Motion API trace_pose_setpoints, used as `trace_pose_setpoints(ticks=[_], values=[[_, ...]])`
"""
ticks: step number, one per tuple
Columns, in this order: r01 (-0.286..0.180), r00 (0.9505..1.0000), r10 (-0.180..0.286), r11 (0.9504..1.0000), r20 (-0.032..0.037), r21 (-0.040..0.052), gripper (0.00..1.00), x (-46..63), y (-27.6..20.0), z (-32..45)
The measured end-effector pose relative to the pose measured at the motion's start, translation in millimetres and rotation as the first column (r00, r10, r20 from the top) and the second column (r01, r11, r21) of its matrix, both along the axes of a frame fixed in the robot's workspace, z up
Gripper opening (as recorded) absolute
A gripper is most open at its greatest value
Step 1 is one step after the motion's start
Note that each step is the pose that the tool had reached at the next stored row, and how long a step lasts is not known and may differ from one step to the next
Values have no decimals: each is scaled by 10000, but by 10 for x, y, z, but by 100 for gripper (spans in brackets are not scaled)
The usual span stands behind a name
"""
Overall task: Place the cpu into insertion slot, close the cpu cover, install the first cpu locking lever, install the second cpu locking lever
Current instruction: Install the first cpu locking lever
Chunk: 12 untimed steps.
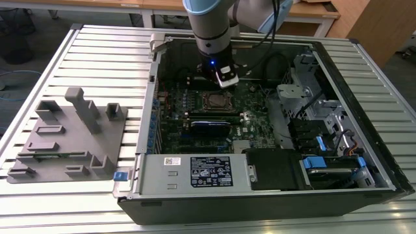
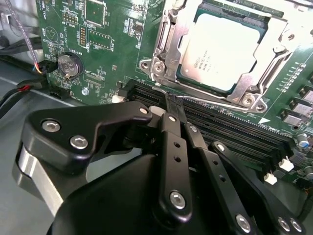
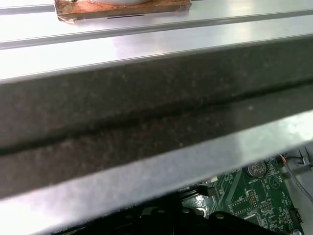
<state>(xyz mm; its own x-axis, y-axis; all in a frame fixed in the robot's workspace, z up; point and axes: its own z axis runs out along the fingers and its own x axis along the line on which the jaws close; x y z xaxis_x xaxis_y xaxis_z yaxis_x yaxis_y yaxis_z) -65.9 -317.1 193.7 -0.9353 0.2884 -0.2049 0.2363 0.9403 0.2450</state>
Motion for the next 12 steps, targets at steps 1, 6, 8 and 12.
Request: trace_pose_setpoints(ticks=[1, 6, 8, 12], values=[[0, 10000, 0, 10000, 1, 0, 11, 0, -4, -3], [-1, 10000, 1, 10000, 1, 1, 11, 0, -36, -12], [0, 10000, 0, 10000, 1, 1, 11, 0, -45, -13], [0, 10000, 0, 10000, 3, -1, 11, 0, -53, -20]])
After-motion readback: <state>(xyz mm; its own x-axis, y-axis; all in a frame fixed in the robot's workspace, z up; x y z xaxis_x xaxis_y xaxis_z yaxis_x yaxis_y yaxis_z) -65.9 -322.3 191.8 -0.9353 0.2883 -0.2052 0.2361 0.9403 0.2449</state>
